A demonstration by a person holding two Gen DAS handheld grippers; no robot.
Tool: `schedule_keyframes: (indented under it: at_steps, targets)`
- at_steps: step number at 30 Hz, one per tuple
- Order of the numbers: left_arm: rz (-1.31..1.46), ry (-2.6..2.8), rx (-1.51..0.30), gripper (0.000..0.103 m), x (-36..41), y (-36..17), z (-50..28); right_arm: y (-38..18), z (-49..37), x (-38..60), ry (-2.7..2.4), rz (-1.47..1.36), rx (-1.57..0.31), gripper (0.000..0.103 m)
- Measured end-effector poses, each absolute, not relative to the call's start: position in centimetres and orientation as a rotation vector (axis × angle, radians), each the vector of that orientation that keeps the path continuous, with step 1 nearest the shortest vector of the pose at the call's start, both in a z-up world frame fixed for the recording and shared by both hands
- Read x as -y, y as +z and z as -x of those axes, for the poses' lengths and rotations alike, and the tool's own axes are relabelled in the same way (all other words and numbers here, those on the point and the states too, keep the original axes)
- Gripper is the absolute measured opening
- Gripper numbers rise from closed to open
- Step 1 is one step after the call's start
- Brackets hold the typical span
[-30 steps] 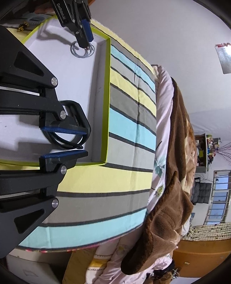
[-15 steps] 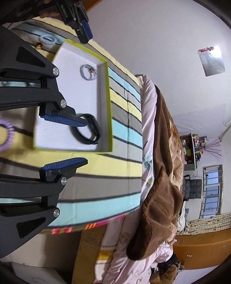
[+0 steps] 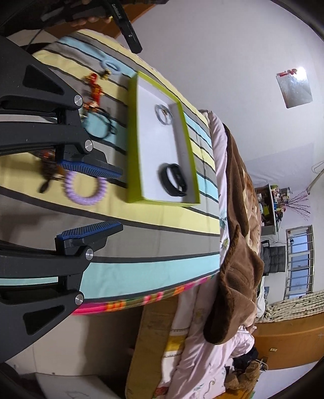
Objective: Organize jewelry
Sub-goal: 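Withdraw both open tools from the box back toward the remaining jewelry, then close the left tool on the light blue coil while the right tool grasps the amber beaded bracelet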
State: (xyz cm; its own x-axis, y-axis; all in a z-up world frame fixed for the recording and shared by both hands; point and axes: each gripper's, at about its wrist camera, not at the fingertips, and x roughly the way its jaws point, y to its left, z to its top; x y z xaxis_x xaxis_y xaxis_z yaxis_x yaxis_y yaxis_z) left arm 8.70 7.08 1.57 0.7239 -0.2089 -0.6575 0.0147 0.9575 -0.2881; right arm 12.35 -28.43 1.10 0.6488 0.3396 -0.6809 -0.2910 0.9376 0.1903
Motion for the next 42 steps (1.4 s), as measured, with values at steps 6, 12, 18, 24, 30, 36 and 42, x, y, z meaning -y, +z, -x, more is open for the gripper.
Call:
schedule_keyframes:
  at_steps: [6,12,18,24,30,36,42]
  targets:
    - [0.281,-0.103,-0.772,0.062,-7.0,0.6,-6.6,-0.6,-9.8,28.3,0.394,-0.097,-0.816,0.037]
    - [0.289,-0.077,-0.777,0.062,-7.2,-0.3,-5.4,-2.1,-8.6,27.7,0.404,-0.142,-0.841,0.05]
    - [0.291,-0.035,-0.8,0.062,-7.8,-1.4,-5.1,-2.9,-8.6,26.1,0.363,-0.106,-0.86,0.05]
    - [0.298,-0.018,-0.8,0.062,-8.4,-1.8,-4.8,-3.3,-8.7,25.7,0.338,-0.092,-0.87,0.05]
    - [0.308,-0.004,-0.814,0.062,-8.9,-2.4,-5.1,-3.6,-8.5,25.2,0.311,-0.057,-0.865,0.038]
    - [0.307,-0.006,-0.832,0.062,-9.1,-3.0,-5.7,-3.2,-7.9,24.8,0.298,-0.015,-0.84,0.026]
    - [0.31,-0.001,-0.854,0.062,-9.3,-3.7,-6.5,-2.8,-7.8,25.5,0.286,-0.045,-0.818,0.023]
